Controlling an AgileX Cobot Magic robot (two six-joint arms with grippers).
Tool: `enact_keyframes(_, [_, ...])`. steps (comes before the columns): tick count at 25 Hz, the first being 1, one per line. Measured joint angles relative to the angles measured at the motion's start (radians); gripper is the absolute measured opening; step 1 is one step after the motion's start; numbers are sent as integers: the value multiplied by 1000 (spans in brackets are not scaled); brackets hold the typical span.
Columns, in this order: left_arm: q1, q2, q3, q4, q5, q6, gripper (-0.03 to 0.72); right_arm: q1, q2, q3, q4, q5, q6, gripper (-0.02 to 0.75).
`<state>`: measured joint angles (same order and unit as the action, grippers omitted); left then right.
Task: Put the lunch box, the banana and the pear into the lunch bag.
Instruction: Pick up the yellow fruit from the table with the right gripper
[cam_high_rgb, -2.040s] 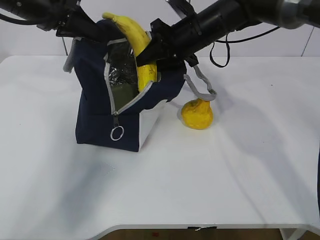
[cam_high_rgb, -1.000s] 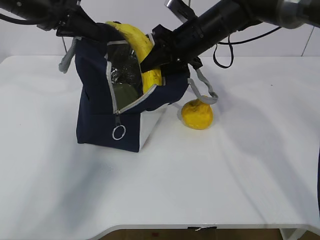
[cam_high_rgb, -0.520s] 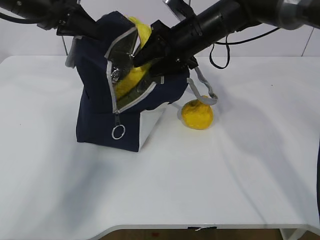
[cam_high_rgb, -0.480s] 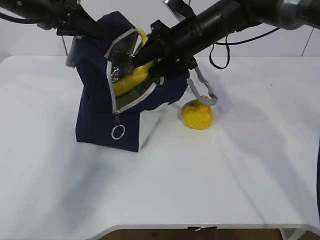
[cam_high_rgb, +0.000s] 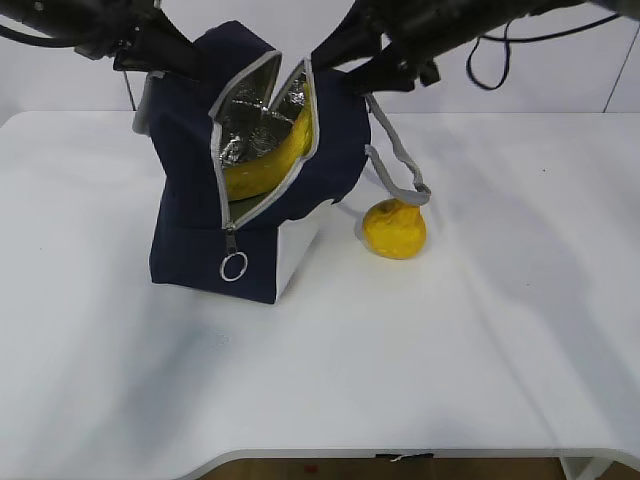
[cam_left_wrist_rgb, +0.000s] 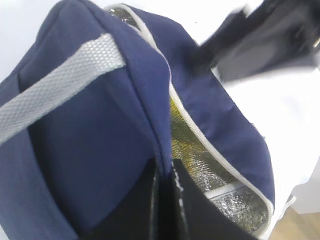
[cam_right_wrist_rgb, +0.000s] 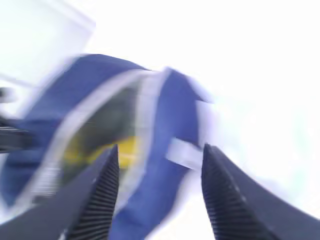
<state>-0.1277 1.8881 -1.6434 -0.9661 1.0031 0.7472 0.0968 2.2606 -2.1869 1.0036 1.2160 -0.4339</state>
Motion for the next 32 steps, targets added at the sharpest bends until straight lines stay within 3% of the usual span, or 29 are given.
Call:
enact_keyframes(4, [0,0,0,0,0,7,-3,-68,-72,-19,-22,2,-3,453])
enact_keyframes(9, [0,0,0,0,0,24,-4,-126,-102,-21,-159,13,45,425])
enact_keyframes(15, [0,0,0,0,0,40,-4,-127,-102,-3,-386,20,160,419])
enact_keyframes(22, [0,0,0,0,2,112,-4,-127,-102,155,-534,20,143,420])
enact_keyframes(25, [0,0,0,0,4,145,-4,-128,-102,212,-525,20,56,420])
enact_keyframes(32, [0,0,0,0,6,156,-4,-141,-102,223,-375,20,-105,420])
